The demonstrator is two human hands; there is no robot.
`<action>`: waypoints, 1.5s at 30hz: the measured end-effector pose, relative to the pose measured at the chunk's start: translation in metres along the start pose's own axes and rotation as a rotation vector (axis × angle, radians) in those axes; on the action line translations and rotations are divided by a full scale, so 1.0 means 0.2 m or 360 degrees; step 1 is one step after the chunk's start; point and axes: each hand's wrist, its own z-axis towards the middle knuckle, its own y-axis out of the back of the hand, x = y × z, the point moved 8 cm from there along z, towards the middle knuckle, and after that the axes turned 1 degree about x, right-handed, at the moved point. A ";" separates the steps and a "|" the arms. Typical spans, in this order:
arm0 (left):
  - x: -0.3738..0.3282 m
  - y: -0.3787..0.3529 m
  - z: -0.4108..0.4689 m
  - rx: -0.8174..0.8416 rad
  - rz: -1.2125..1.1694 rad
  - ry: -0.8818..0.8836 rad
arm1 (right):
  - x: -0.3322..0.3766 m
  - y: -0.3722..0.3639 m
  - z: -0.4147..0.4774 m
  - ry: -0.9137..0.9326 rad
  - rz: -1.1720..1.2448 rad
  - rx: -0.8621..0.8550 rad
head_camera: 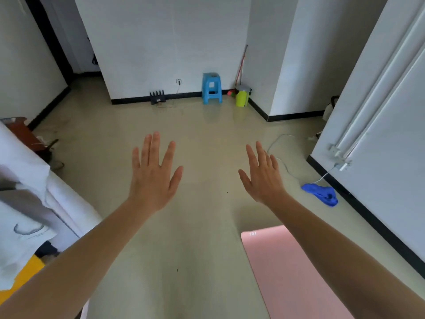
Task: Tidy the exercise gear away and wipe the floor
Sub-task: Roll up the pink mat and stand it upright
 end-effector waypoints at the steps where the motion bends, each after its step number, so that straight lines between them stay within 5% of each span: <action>1: 0.03 -0.07 0.13 0.0004 -0.0013 -0.0076 | -0.03 -0.02 0.09 -0.0046 -0.0017 -0.0004; 16: -0.47 -1.35 1.97 0.0256 -0.0316 -0.0708 | -1.03 -0.61 1.22 -0.0710 -0.0153 0.0039; 30: -1.00 -2.09 3.48 0.0110 -0.0532 -0.1218 | -1.87 -0.89 2.27 -0.1162 -0.0392 0.0111; 37: -1.77 -2.47 3.63 0.0339 -0.0760 -0.1842 | -2.14 -1.01 1.99 -0.1770 -0.0484 0.0148; 45: -2.74 -2.27 2.99 0.0296 -0.0870 -0.2802 | -2.00 -0.88 1.17 -0.2731 -0.0554 0.0018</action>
